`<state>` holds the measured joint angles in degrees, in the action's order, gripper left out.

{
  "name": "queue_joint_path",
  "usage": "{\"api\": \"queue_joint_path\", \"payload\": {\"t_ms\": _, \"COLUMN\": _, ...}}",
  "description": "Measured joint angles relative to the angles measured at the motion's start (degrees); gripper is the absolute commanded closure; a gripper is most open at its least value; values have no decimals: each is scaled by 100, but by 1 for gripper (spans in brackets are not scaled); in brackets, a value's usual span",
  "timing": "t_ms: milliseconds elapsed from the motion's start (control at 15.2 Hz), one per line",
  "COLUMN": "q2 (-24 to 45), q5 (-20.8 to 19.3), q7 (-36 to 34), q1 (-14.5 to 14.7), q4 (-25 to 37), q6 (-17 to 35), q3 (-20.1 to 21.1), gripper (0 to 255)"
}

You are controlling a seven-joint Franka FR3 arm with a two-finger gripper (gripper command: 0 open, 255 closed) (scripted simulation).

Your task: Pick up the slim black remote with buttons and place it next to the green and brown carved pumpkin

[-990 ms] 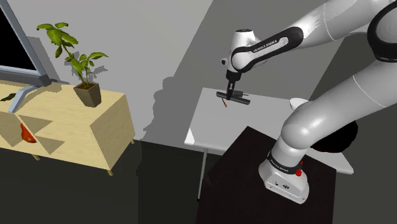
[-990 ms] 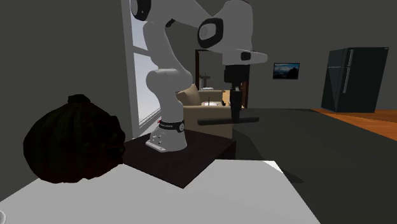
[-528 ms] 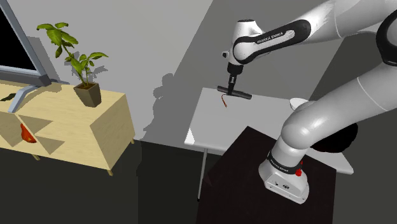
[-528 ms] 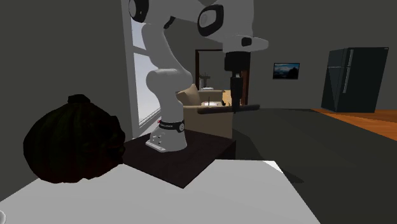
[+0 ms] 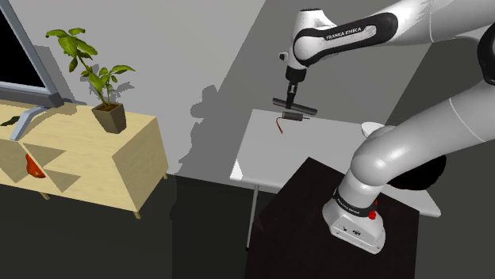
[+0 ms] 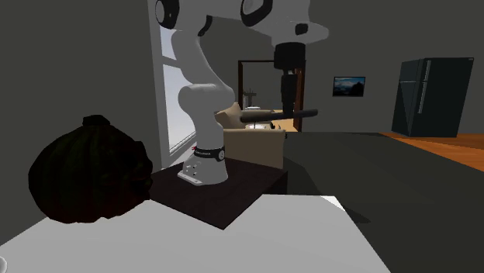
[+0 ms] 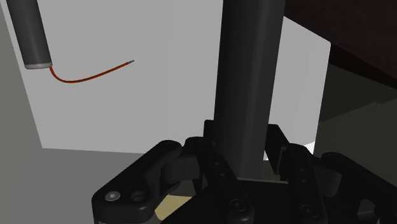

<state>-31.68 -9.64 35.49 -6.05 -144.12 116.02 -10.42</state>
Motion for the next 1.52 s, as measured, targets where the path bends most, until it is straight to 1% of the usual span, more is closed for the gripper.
{"api": "queue_joint_path", "payload": {"t_ms": 858, "q2": -109, "q5": 83, "q7": 69, "q1": 31, "q4": 883, "q6": -991, "q3": 79, "gripper": 255}}
{"api": "queue_joint_path", "payload": {"t_ms": 1188, "q2": -314, "q5": -144, "q7": 593, "q1": -199, "q4": 880, "q6": -1127, "q3": -330, "gripper": 255}}
{"api": "queue_joint_path", "payload": {"t_ms": 1320, "q2": -324, "q5": -242, "q7": 819, "q1": -288, "q4": 873, "q6": -1098, "q3": -521, "gripper": 255}}
{"api": "queue_joint_path", "payload": {"t_ms": 1518, "q2": -360, "q5": -434, "q7": 1278, "q1": -468, "q4": 904, "q6": -1097, "q3": -903, "gripper": 255}}
